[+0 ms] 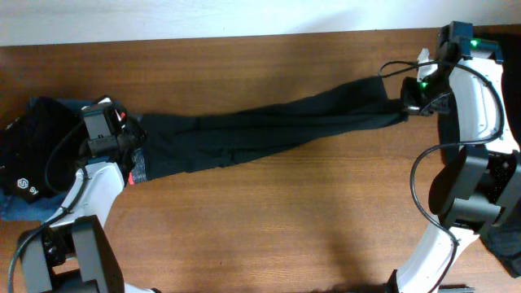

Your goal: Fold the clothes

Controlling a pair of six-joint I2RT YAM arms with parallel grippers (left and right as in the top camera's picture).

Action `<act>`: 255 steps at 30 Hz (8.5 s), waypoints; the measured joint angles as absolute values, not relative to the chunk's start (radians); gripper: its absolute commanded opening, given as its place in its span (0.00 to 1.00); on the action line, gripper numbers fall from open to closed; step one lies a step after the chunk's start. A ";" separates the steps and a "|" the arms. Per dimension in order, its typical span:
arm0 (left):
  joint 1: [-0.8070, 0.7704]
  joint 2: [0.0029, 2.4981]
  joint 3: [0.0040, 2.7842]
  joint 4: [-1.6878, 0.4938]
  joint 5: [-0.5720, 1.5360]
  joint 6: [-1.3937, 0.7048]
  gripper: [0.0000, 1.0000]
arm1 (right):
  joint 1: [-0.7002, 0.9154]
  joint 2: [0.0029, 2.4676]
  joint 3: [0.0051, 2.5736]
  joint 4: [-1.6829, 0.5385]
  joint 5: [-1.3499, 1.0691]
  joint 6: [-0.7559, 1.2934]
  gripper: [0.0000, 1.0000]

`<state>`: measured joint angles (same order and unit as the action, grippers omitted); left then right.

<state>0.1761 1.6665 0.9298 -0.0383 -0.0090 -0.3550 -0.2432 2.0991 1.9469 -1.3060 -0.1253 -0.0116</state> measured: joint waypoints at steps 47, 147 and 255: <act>0.176 1.731 0.931 0.002 -0.020 -0.355 0.00 | -0.244 2.282 1.946 -1.025 -0.254 0.081 0.98; 0.172 1.731 0.933 -0.132 -0.007 -0.355 0.52 | -0.492 2.251 1.951 -1.140 -0.263 -0.125 0.04; 0.249 1.890 0.959 -0.124 0.670 -0.363 0.01 | 0.232 2.153 1.853 -1.253 -0.154 -0.205 0.54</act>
<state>0.2489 1.8900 0.9592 -0.1242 0.6701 -0.3634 0.2321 2.1532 1.8526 -1.2530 -0.1543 -0.2050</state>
